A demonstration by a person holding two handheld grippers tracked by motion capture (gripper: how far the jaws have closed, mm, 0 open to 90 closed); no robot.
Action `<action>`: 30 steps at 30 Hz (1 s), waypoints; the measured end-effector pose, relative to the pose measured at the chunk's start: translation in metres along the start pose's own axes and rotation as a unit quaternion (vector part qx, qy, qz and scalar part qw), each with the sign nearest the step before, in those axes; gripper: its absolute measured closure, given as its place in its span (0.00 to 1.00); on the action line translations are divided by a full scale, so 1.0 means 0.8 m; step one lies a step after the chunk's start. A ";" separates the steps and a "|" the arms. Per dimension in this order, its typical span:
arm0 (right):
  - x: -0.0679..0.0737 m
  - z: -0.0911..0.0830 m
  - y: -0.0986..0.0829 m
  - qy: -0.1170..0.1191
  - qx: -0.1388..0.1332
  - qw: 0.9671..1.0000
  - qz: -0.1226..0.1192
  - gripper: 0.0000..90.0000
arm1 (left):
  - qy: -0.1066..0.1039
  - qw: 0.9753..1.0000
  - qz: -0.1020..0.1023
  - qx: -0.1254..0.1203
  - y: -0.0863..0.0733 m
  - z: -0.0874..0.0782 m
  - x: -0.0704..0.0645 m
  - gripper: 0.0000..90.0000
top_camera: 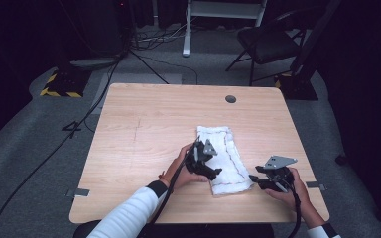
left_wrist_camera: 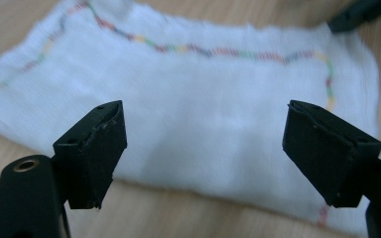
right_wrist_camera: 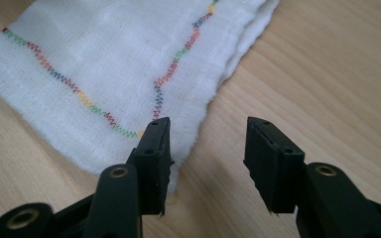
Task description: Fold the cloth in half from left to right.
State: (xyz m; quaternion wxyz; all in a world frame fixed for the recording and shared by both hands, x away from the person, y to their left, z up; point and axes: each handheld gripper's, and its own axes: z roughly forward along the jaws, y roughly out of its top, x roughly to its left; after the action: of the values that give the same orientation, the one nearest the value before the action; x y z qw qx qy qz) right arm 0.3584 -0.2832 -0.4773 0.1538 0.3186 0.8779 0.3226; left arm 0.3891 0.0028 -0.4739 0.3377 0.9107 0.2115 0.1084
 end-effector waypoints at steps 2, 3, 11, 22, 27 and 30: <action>0.001 0.005 0.000 0.007 0.005 1.000 0.000 0.60 | 0.013 1.000 0.006 0.018 -0.014 0.004 -0.005 0.20; 0.003 0.007 0.000 0.010 0.009 1.000 0.002 0.60 | 0.008 1.000 -0.006 0.017 -0.021 0.005 -0.003 0.20; 0.008 0.011 0.000 0.040 0.011 0.999 0.006 0.60 | -0.015 0.999 -0.032 0.024 -0.040 -0.003 0.002 0.20; 0.032 0.010 0.003 0.039 0.019 0.999 -0.016 0.60 | -0.008 0.999 -0.029 0.023 -0.055 -0.017 -0.004 0.20; 0.029 0.010 0.004 0.029 0.022 0.999 -0.015 0.53 | -0.021 0.999 -0.030 -0.029 -0.036 -0.020 -0.016 0.26; 0.025 0.007 0.005 0.027 0.016 0.999 -0.014 0.50 | -0.022 0.999 -0.035 -0.032 -0.025 -0.012 -0.011 0.26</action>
State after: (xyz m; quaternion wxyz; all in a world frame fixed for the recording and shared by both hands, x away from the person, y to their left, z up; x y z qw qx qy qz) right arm 0.3476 -0.2649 -0.4806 0.1292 0.2999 0.8913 0.3147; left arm 0.3719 0.0175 -0.4803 0.3746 0.8938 0.2322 0.0833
